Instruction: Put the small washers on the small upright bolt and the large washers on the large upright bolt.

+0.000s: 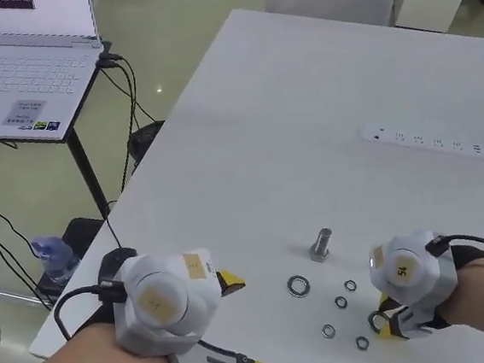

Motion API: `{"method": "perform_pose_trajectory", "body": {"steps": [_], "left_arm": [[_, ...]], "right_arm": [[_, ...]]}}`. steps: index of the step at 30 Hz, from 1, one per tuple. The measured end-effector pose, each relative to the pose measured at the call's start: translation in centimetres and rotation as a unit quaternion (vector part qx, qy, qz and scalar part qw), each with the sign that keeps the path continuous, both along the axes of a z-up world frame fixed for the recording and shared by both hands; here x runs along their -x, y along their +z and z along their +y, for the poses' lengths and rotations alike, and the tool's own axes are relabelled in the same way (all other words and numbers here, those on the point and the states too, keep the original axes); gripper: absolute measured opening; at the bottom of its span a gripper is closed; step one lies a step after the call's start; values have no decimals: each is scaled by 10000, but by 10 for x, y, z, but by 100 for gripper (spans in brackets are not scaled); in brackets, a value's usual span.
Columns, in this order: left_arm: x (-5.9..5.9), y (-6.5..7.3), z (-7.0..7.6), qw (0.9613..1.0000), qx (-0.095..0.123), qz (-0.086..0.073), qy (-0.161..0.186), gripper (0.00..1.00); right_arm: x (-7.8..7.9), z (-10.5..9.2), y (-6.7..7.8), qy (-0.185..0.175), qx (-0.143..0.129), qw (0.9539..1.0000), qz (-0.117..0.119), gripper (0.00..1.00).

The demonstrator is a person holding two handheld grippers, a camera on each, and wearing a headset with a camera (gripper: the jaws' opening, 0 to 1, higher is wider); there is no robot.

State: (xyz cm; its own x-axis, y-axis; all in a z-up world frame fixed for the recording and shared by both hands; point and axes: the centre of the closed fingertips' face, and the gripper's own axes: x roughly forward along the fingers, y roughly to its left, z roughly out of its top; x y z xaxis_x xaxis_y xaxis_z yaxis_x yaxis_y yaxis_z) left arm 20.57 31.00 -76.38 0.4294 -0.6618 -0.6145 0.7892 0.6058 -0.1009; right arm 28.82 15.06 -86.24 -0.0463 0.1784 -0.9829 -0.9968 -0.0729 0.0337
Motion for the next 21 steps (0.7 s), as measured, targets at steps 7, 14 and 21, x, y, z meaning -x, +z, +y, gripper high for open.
{"method": "perform_pose_trajectory", "body": {"steps": [7, 14, 21], "left_arm": [[-1, -3, 7, 9999, -93, 37, 20, 81], [0, -10, 3, 9999, -126, 96, -20, 85], [0, -13, 0, 9999, -136, 94, -31, 91]], "right_arm": [[-11, -2, 29, 24, 12, 9999, -116, 21], [-26, 4, 67, -63, -130, 9999, -67, 21], [-45, 16, 87, -53, -241, 9996, -96, 21]]}}
